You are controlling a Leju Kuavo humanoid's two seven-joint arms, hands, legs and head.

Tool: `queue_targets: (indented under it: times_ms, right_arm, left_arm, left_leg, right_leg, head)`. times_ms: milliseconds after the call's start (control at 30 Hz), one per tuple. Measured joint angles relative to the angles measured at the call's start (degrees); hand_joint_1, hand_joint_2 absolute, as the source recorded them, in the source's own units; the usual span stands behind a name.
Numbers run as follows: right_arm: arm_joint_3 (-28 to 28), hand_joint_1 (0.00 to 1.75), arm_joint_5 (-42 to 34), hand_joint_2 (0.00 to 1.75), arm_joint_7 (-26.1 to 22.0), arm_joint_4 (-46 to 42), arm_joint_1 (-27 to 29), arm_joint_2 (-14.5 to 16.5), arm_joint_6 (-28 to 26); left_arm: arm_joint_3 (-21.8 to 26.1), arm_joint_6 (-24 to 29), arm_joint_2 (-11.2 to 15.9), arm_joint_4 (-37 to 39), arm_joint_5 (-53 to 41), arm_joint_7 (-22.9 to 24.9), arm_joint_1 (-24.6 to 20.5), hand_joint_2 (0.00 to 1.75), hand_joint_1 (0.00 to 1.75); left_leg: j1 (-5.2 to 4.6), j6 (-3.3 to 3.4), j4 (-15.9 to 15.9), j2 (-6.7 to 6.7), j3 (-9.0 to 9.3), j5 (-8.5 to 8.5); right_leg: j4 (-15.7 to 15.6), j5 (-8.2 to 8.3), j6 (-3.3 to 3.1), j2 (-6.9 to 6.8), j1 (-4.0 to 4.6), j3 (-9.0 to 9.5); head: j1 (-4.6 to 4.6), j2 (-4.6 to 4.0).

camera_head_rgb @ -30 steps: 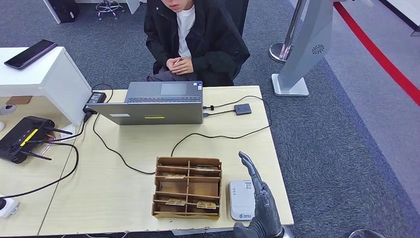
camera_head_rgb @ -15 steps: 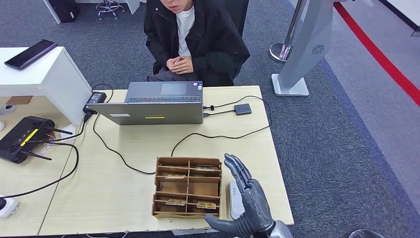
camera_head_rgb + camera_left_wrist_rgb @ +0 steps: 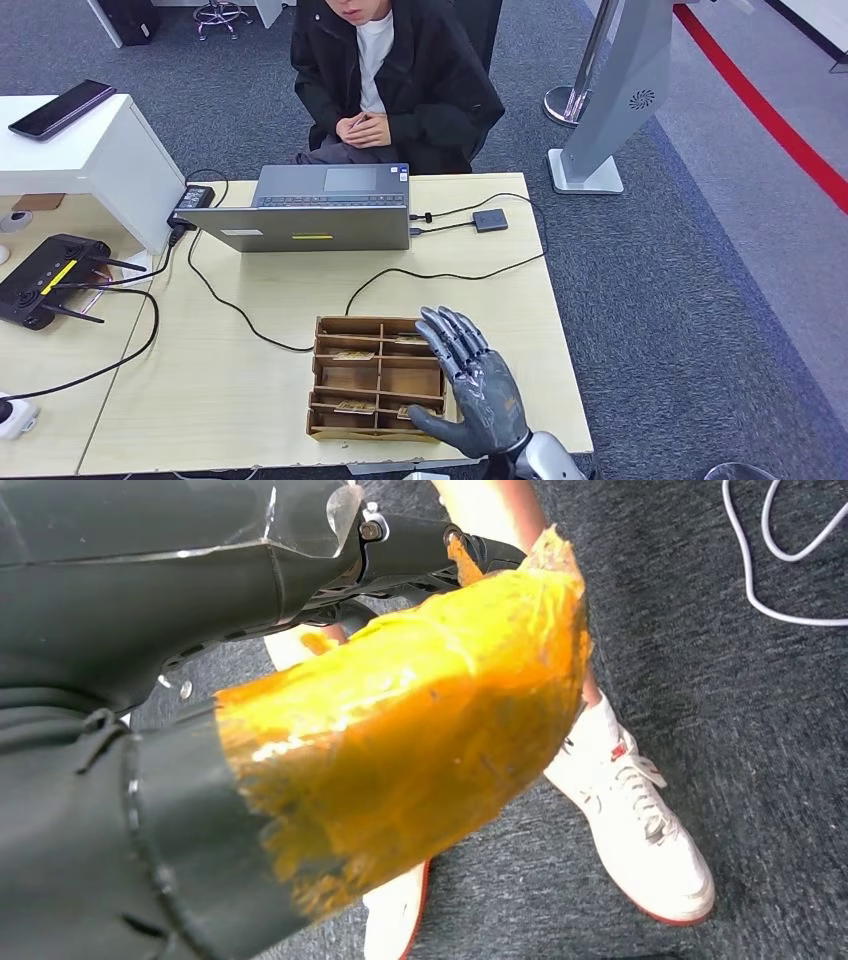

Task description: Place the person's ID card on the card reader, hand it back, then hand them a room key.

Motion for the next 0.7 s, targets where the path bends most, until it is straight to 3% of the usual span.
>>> queue_targets:
  times_ms: [267, 700]
  right_arm:
    - [1.6, 0.00, 8.0, 1.75, 6.1, 2.7, -4.1, 0.0, 0.7]
    - [2.8, 0.00, 12.7, 1.75, 10.9, 6.0, -7.7, 0.0, 4.2]
  left_arm:
    - [-0.4, -0.4, 0.0, 0.0, -0.5, 0.1, 0.0, 0.00, 0.00]
    - [-1.0, -0.6, 0.1, 0.0, -0.9, 0.3, 0.0, 0.00, 0.00]
  left_leg:
    - [0.00, 0.00, 0.0, 0.00, 0.00, 0.00]
    - [0.00, 0.00, 0.0, -0.01, 0.00, 0.01]
  right_leg:
    - [0.0, 0.00, 0.00, 0.00, 0.00, 0.00]
    - [0.0, 0.00, 0.00, 0.00, 0.00, 0.00]
  head:
    - [0.00, 0.00]
    - [0.01, 0.00]
